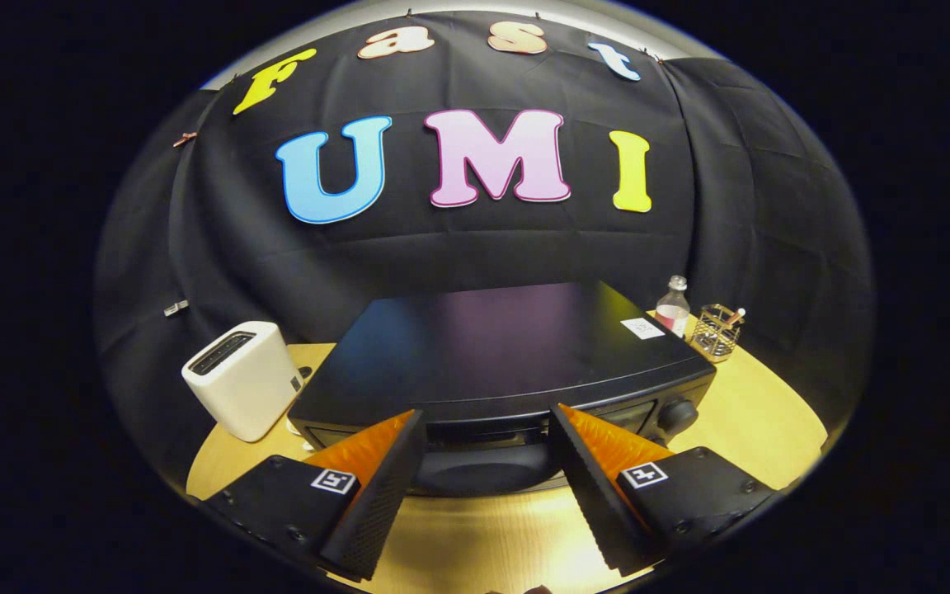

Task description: Open the toaster oven, put the food inside, and close the toaster oven door.

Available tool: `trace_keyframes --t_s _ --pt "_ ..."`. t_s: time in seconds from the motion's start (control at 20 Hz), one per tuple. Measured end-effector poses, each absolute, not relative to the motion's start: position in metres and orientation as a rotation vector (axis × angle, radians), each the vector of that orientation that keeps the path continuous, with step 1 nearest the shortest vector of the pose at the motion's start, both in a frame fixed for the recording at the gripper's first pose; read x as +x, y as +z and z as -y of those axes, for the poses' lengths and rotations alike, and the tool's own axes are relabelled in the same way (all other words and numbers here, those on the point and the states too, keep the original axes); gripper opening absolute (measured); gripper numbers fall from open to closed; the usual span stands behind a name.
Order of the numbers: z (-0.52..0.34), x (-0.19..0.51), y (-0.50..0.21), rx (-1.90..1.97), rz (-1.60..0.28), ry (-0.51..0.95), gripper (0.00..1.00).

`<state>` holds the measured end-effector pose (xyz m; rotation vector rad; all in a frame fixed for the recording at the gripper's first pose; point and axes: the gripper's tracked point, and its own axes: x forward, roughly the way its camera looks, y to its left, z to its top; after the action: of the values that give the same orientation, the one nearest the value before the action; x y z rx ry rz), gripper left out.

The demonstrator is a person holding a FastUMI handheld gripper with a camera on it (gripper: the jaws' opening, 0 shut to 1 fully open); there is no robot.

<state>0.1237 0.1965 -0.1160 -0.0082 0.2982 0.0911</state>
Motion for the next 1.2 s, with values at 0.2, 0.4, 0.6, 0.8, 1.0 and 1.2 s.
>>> trace_keyframes --t_s 0.2,0.4,0.6,0.8,1.0,1.2 --pt "-0.197 0.109 -0.124 -0.039 -0.311 0.122 1.0" --pt "-0.193 0.087 -0.133 -0.045 -0.327 0.133 1.0" --pt "-0.189 0.068 -0.143 -0.055 -0.332 0.141 1.0" --pt "-0.185 0.051 -0.156 -0.058 -0.336 0.151 1.0" --pt "-0.18 0.031 -0.175 -0.059 -0.374 0.159 1.0" --pt "-0.175 0.012 -0.202 -0.071 -0.443 0.181 0.99"
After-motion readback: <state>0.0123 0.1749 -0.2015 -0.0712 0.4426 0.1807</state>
